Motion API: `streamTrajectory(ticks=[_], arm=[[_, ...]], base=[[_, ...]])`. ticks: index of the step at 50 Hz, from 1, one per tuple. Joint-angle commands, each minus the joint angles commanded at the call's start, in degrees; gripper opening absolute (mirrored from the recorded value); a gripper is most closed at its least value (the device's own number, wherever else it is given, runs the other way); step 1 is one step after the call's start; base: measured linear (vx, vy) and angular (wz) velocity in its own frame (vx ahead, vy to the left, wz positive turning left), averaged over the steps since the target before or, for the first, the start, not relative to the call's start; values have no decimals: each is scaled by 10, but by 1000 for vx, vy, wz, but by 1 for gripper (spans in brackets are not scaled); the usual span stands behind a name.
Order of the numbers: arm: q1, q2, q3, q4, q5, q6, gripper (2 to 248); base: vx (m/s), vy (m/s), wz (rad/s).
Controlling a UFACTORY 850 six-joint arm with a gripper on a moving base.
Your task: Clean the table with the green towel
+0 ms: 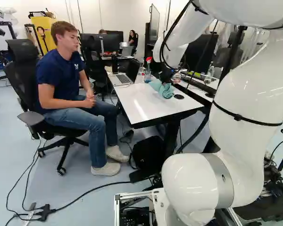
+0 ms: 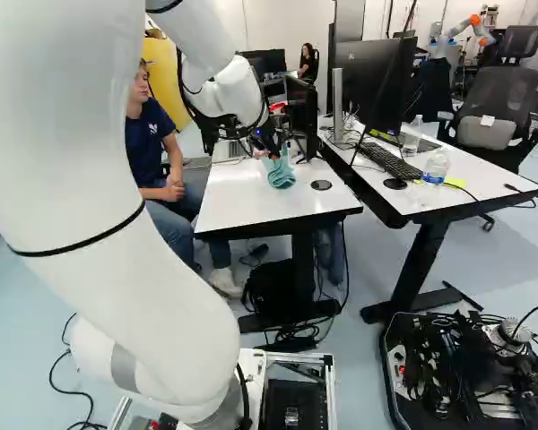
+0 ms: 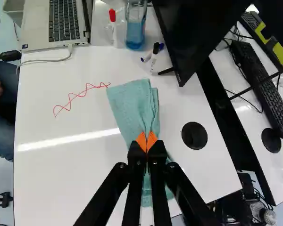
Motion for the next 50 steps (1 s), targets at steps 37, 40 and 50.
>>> streamTrajectory(ticks=[37, 40, 50], arm=[[51, -82, -90, 0, 0, 0, 21], [54, -89, -98, 0, 0, 0, 21], [63, -111, -125, 0, 0, 0, 21]], base=[[0, 0, 0], [0, 0, 0], [0, 0, 0]])
